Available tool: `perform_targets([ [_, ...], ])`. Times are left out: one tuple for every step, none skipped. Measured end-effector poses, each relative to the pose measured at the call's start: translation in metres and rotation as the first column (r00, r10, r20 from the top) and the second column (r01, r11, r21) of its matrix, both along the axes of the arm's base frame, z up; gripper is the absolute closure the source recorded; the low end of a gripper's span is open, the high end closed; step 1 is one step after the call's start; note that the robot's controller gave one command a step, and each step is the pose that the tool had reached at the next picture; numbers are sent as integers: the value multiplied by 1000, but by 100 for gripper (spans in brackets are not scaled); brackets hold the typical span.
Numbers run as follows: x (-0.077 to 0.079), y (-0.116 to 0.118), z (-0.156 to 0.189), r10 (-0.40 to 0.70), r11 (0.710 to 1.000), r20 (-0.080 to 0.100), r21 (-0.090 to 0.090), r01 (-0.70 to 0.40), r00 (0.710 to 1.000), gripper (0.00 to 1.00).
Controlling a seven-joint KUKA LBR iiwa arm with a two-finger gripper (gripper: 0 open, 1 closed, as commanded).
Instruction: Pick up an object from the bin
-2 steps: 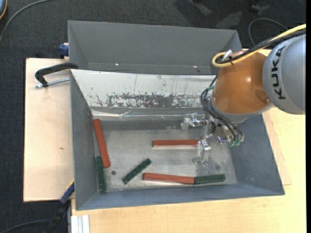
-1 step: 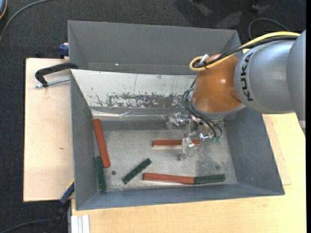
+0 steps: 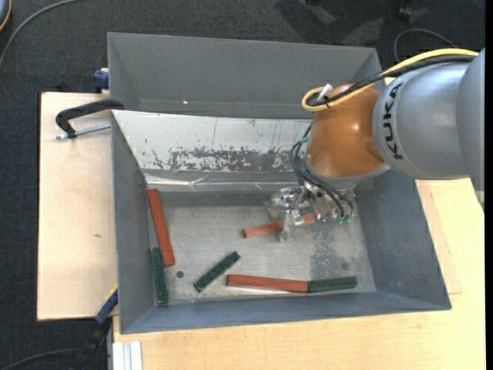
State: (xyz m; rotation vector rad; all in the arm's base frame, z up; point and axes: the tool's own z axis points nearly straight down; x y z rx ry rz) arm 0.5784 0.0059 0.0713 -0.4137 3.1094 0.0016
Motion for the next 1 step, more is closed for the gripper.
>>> perform_targets([
  [9, -9, 163, 16, 1000, 11, -1, -16, 1000, 100],
])
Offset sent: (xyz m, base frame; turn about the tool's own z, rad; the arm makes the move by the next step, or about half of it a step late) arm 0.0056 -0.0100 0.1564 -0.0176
